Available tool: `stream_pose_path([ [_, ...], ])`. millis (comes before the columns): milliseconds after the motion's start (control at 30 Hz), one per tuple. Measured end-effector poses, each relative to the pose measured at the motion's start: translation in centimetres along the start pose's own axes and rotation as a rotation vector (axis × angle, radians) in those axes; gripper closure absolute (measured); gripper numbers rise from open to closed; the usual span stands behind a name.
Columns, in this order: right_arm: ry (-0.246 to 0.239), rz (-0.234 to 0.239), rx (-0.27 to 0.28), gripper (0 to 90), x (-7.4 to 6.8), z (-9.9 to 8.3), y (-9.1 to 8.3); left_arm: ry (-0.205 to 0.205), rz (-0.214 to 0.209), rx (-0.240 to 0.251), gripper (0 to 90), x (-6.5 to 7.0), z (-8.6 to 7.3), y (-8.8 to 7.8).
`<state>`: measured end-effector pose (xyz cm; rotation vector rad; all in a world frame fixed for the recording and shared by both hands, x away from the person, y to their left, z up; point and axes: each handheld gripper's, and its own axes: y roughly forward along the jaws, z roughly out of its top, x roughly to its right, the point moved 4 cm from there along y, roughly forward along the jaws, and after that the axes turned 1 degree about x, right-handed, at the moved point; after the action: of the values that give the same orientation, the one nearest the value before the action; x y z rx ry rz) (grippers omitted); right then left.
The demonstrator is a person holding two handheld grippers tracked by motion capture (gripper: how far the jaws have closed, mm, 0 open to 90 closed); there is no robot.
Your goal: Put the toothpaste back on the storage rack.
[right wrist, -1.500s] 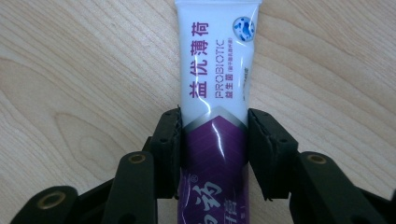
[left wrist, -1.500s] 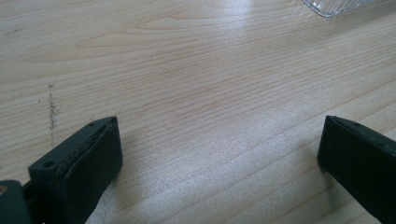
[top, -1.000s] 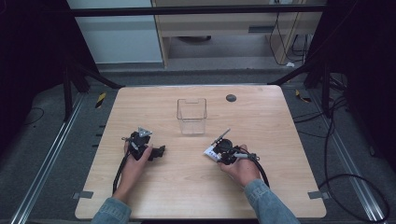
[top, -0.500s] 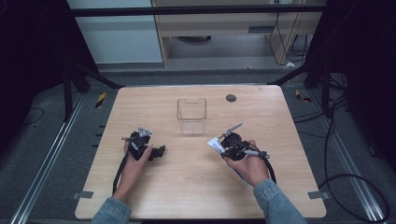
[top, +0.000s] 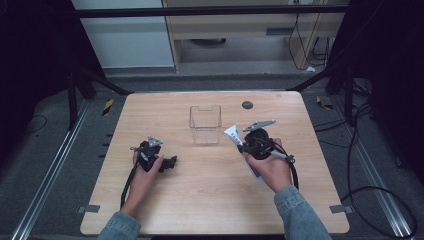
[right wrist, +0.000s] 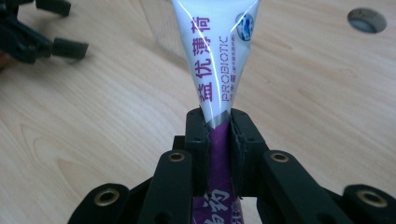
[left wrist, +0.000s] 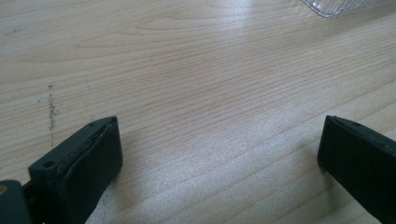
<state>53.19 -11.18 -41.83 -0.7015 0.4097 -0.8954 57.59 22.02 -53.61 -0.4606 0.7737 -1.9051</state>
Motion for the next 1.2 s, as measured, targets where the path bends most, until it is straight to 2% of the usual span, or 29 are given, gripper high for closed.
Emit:
stream_pose_path([
  [100,0.004,0.003,0.026,79.1,0.1,0.4,0.0,0.000,0.000,0.000,0.0,0.0,0.0,0.0],
  [200,0.016,0.010,0.084,79.2,-0.2,1.2,0.1,-0.002,0.000,0.002,0.0,0.0,0.0,0.0],
  [233,0.016,0.010,0.084,79.2,-0.2,1.2,0.1,0.001,0.001,-0.001,0.0,0.0,0.0,0.0],
  [400,0.033,0.035,0.152,79.1,-0.7,2.6,0.1,0.002,0.001,-0.002,0.0,0.0,0.0,0.0],
  [700,0.022,0.038,0.256,79.1,-1.8,5.4,0.0,0.001,0.000,-0.001,0.0,0.0,0.0,0.0],
  [867,0.020,0.035,0.283,79.0,-2.2,6.7,0.0,0.000,0.000,0.000,0.0,0.0,0.0,0.0],
  [967,-0.002,0.024,0.291,79.0,-2.3,7.1,0.1,0.000,0.000,0.000,0.0,0.0,0.0,0.0],
  [1200,0.008,0.023,0.307,79.0,-2.4,8.1,0.1,-0.001,0.001,0.000,0.0,0.0,0.0,0.0],
])
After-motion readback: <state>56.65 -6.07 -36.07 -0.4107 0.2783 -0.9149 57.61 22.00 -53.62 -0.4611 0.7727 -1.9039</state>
